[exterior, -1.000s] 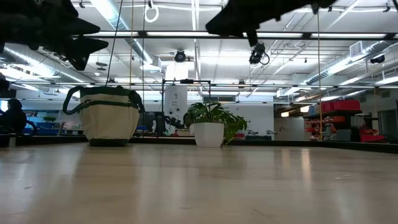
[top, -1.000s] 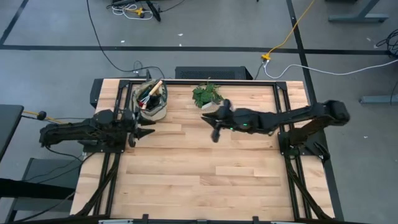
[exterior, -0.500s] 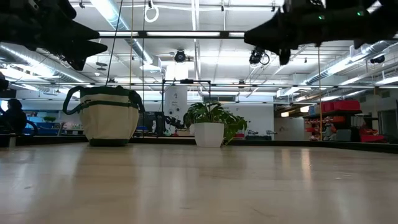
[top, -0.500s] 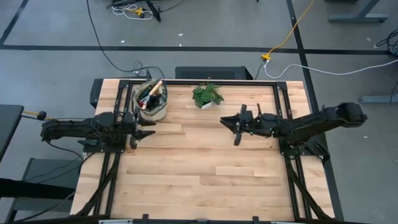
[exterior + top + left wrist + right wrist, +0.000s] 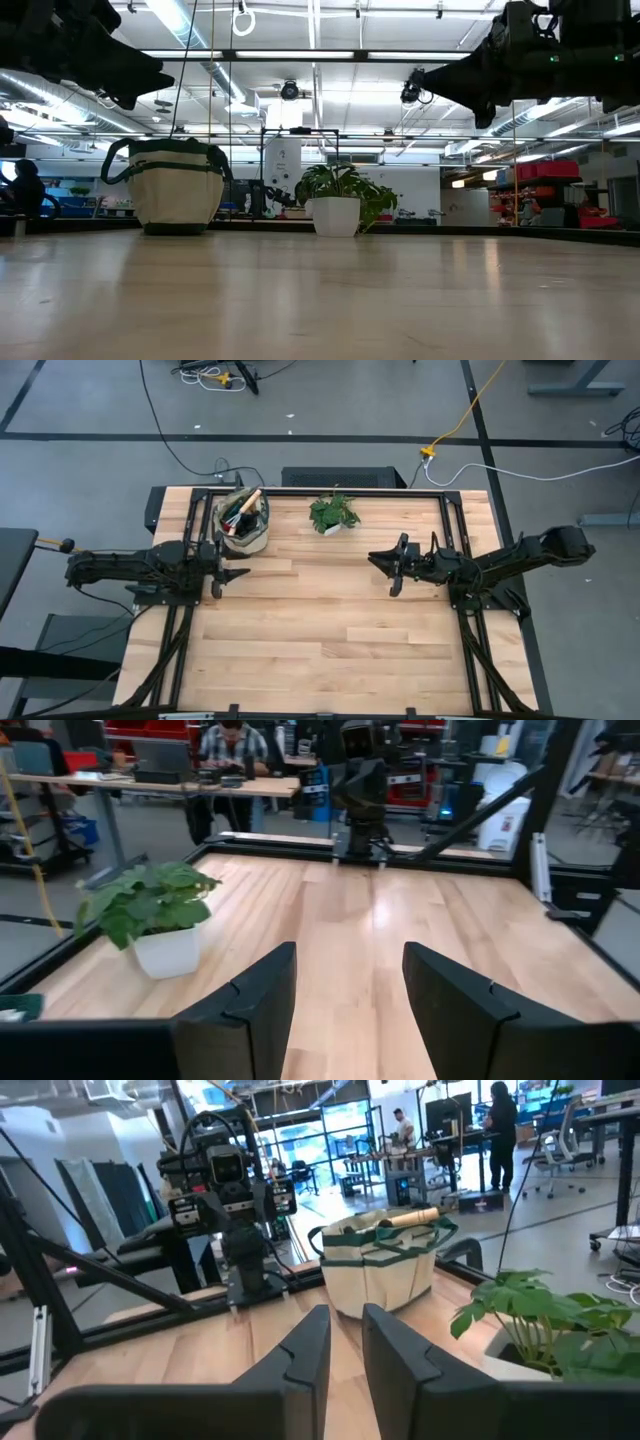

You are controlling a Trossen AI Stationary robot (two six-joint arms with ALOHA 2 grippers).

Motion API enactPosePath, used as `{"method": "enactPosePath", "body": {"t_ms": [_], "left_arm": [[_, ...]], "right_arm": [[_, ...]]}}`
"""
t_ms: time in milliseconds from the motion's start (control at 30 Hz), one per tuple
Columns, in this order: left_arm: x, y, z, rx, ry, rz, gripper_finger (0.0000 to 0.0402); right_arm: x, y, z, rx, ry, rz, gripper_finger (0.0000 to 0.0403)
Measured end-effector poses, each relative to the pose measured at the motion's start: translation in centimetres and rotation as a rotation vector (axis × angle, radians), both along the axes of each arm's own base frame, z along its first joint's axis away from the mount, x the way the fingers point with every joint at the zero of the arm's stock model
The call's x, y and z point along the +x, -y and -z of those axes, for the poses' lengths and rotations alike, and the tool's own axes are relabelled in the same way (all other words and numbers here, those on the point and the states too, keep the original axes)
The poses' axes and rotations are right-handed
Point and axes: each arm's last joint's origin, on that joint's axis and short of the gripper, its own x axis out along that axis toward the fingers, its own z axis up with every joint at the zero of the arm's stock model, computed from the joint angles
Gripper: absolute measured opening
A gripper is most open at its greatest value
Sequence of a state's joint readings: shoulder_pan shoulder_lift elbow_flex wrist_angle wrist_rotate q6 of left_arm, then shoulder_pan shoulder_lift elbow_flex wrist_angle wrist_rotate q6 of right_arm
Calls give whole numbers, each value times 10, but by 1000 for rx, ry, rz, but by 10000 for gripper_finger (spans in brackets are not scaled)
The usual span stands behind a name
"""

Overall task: Pick & Place Garden tools in Gardening bag
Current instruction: Return to Home Position

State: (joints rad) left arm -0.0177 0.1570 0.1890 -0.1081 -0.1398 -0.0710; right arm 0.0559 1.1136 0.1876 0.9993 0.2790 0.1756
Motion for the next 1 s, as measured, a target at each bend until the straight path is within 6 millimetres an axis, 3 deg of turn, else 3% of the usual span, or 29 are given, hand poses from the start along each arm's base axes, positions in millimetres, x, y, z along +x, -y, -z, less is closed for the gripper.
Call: {"method": "enactPosePath", "body": {"t_ms": [1000], "left_arm": [[0,0,0,-48,5,9,190]], "right_arm": [[0,0,1,25,0,-2,62]]}}
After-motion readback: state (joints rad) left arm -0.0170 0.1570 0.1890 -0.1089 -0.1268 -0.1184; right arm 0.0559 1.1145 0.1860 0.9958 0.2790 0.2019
